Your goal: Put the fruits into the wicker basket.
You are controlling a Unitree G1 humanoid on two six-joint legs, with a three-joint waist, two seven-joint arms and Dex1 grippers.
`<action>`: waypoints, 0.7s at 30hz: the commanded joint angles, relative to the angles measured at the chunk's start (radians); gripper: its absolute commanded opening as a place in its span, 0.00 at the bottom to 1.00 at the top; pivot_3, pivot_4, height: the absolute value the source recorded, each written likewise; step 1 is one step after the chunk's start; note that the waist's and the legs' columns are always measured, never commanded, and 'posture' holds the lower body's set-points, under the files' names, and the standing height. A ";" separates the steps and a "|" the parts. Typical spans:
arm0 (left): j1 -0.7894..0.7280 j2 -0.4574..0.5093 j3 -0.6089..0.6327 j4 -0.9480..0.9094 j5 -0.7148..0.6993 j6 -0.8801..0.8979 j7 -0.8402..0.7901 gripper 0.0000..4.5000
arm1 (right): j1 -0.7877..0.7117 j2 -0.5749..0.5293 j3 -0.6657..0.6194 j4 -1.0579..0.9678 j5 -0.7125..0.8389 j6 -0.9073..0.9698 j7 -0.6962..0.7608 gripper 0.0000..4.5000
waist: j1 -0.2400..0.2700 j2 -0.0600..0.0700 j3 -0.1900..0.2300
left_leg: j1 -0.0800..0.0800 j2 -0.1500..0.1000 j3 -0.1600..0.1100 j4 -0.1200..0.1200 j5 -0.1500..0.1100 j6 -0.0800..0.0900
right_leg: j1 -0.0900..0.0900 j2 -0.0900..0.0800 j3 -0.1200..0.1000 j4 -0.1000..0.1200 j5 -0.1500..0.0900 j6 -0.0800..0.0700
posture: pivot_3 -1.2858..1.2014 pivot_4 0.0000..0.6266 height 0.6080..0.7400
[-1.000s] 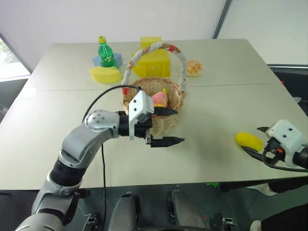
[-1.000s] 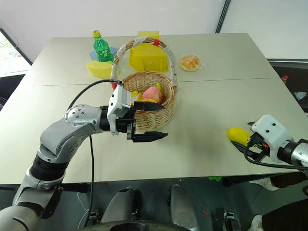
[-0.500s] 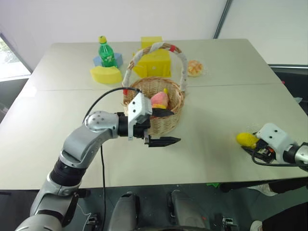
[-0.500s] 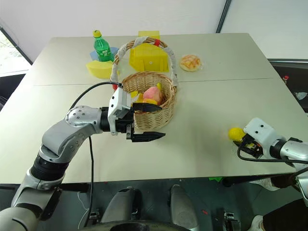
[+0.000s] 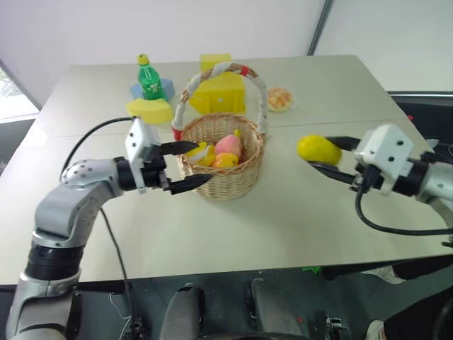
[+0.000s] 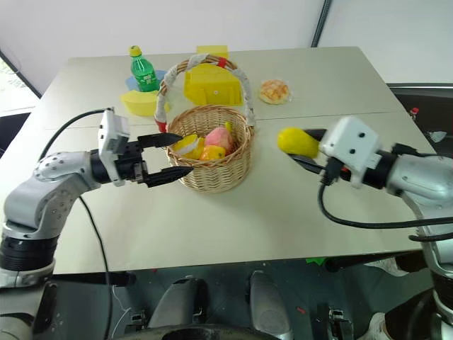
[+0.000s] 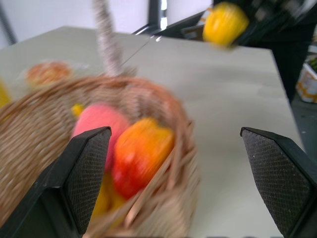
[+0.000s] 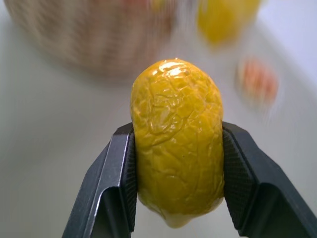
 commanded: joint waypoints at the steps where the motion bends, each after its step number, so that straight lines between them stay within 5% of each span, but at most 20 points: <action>1: 0.017 0.027 0.059 -0.019 -0.021 -0.006 0.007 1.00 | -0.206 0.164 0.217 0.028 -0.044 0.023 -0.094 0.40 | 0.004 -0.001 0.001 | 0.000 0.000 0.001 0.000 0.000 0.000 | -0.001 0.000 0.000 0.000 0.000 0.000 | 0.52 0.24 1.00; 6: 0.044 0.015 0.077 -0.053 -0.029 -0.004 0.060 1.00 | -0.395 0.352 0.488 0.282 -0.293 -0.101 -0.175 0.40 | 0.019 -0.001 0.000 | -0.003 -0.001 0.001 0.001 0.001 -0.001 | -0.003 -0.005 0.000 0.000 0.000 0.000 | 0.52 0.24 1.00; 14: 0.080 0.000 0.086 -0.109 -0.055 0.009 0.121 1.00 | -0.510 0.478 0.539 0.588 -0.450 -0.247 -0.239 0.40 | 0.014 -0.001 0.000 | -0.005 -0.003 0.002 0.000 0.001 -0.002 | -0.005 -0.008 0.001 0.000 0.000 0.000 | 0.52 0.24 1.00; 15: 0.081 -0.001 0.086 -0.113 -0.057 0.010 0.125 1.00 | -0.516 0.486 0.534 0.598 -0.452 -0.255 -0.238 0.60 | 0.014 -0.001 0.000 | -0.005 -0.003 0.002 0.000 0.001 -0.002 | -0.005 -0.007 0.001 0.000 0.000 0.000 | 0.52 0.24 1.00; 19: 0.078 -0.004 0.083 -0.122 -0.067 0.017 0.140 1.00 | -0.521 0.511 0.501 0.584 -0.447 -0.276 -0.237 0.99 | 0.010 -0.001 0.000 | -0.005 -0.002 0.002 0.000 0.001 -0.002 | -0.005 -0.006 0.001 0.001 0.000 0.000 | 0.52 0.24 1.00; 21: 0.071 -0.006 0.075 -0.117 -0.069 0.017 0.142 1.00 | -0.505 0.502 0.470 0.527 -0.410 -0.281 -0.205 0.99 | 0.011 -0.001 0.000 | -0.005 -0.002 0.002 0.000 0.001 -0.002 | -0.005 -0.006 0.001 0.001 0.000 0.000 | 0.52 0.24 1.00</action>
